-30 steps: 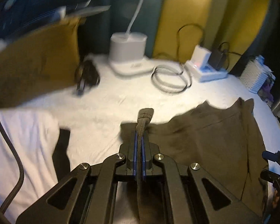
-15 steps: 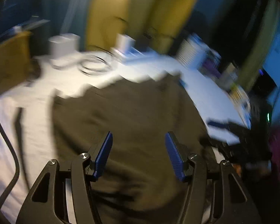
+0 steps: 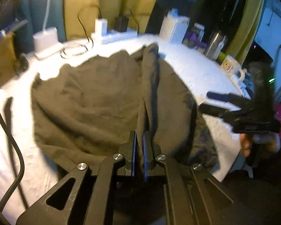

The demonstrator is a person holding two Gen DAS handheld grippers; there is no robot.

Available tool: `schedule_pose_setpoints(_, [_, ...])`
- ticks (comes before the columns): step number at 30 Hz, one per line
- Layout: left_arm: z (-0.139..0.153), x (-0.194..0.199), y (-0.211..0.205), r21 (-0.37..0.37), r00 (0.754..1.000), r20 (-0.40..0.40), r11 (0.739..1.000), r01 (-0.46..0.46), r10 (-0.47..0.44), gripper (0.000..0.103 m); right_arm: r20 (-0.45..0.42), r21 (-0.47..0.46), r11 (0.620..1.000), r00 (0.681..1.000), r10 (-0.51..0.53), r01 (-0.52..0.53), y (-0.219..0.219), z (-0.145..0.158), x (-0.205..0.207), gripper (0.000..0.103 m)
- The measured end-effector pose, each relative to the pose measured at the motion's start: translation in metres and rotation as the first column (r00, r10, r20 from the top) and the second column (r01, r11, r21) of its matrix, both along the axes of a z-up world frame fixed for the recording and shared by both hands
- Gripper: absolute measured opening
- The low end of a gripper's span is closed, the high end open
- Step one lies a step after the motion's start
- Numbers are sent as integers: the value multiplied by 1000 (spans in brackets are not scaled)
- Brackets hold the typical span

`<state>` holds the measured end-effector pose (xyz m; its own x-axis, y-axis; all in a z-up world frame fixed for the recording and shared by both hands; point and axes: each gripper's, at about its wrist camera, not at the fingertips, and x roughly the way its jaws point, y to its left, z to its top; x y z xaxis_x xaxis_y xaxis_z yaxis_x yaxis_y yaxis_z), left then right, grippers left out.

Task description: Fold small clothes

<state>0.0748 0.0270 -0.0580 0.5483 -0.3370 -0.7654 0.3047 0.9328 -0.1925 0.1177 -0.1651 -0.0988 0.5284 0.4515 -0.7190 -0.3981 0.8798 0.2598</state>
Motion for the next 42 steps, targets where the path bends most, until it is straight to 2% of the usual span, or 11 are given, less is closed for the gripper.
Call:
schedule_pose_setpoints(5, [15,-30,15,-7,998,32,998,-60,60,5,-4,-8,999,999,32,-32,10,-3,-7,88])
schedule_pose_setpoints(8, [2,-43,27,-4,995,-7,995,-95,95,5,-16,-34,997,997,70,-70,24,-10,-11,88])
schedule_pose_setpoints(13, [-32,-58,49,-18,979,-119,986,-169,165,6,-33,-66,991,993,114,-116,42,-21,-14,87])
schedule_pose_setpoints(17, [-27,-61,51,-25,977,-140,986,-167,162,8,-35,-73,989,991,129,-131,46,-22,-12,88])
schedule_pose_setpoints(20, [-11,-59,54,-3,980,-107,986,-167,165,15,-25,-72,989,992,125,-127,42,-17,-7,88])
schedule_pose_setpoints(22, [-1,-56,59,-7,981,-82,984,-176,175,30,-15,-71,990,993,120,-121,38,-13,-3,88])
schedule_pose_setpoints(24, [8,-49,64,-6,980,-54,982,-190,189,46,-7,-64,991,993,114,-115,33,-9,1,88])
schedule_pose_setpoints(25, [13,-42,65,-11,980,-37,981,-195,195,50,-4,-61,992,994,111,-112,31,-7,4,88])
schedule_pose_setpoints(31, [14,11,51,28,982,-24,982,-188,189,50,8,-50,994,995,95,-95,20,-1,23,88])
schedule_pose_setpoints(38, [5,79,10,50,996,-26,995,-86,87,50,-6,-41,997,998,65,-65,7,-6,52,88])
schedule_pose_setpoints(42, [-3,113,-4,59,997,-41,997,-56,59,50,-13,-36,998,999,50,-51,3,-10,69,88])
